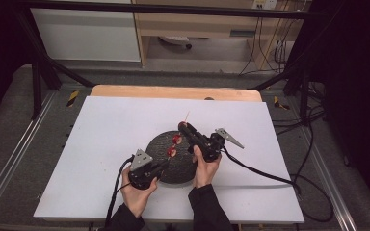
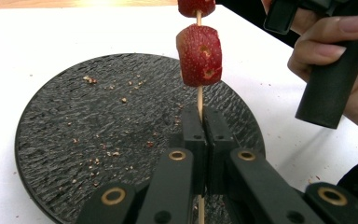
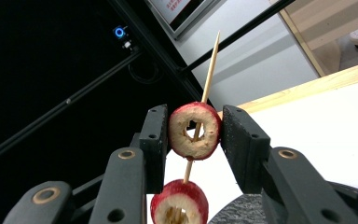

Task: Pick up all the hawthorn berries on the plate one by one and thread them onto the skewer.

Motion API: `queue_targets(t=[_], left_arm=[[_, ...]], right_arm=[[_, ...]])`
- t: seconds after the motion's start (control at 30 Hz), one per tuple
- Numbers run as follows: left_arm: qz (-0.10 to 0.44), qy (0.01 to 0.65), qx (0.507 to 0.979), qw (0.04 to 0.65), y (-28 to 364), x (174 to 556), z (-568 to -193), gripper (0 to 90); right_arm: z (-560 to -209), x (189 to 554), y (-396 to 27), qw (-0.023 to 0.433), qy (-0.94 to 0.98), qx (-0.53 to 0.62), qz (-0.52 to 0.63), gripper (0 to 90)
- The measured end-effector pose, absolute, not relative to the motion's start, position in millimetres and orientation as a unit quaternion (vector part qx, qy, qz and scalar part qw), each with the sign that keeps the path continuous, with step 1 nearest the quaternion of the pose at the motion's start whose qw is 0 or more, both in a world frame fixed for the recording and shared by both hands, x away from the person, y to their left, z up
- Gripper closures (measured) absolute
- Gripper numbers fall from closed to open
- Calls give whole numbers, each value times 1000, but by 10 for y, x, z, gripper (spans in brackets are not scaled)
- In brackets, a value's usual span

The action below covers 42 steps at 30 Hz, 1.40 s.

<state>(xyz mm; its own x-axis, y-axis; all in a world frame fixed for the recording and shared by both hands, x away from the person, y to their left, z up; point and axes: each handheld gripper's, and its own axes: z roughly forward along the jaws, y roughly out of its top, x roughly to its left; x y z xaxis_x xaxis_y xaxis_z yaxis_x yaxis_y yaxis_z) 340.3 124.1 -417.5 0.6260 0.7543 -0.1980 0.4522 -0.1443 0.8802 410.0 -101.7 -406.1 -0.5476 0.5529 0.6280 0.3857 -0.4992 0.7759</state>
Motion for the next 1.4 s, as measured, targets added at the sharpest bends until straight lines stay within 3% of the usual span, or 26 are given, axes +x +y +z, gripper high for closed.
queue_targets(t=[0.17,0.33,0.63,0.77,1.07,1.4], left_arm=[[145,405,743,513,1268,3399,-4173,888],[144,403,747,509,1322,3390,-4186,888],[137,403,755,499,1410,3390,-4213,888],[138,400,760,494,1462,3386,-4204,887],[131,392,769,487,1573,3379,-4175,888],[130,380,788,467,1695,3388,-4100,887]], right_arm=[[-4050,4099,-1029,58,507,471,720,613],[-3974,4093,-1096,77,529,465,706,490],[-3945,4093,-1257,97,629,440,634,169],[-3972,4076,-1335,99,675,426,595,94],[-4111,4005,-1534,107,744,402,523,9],[-4282,3904,-1792,119,791,389,457,6]])
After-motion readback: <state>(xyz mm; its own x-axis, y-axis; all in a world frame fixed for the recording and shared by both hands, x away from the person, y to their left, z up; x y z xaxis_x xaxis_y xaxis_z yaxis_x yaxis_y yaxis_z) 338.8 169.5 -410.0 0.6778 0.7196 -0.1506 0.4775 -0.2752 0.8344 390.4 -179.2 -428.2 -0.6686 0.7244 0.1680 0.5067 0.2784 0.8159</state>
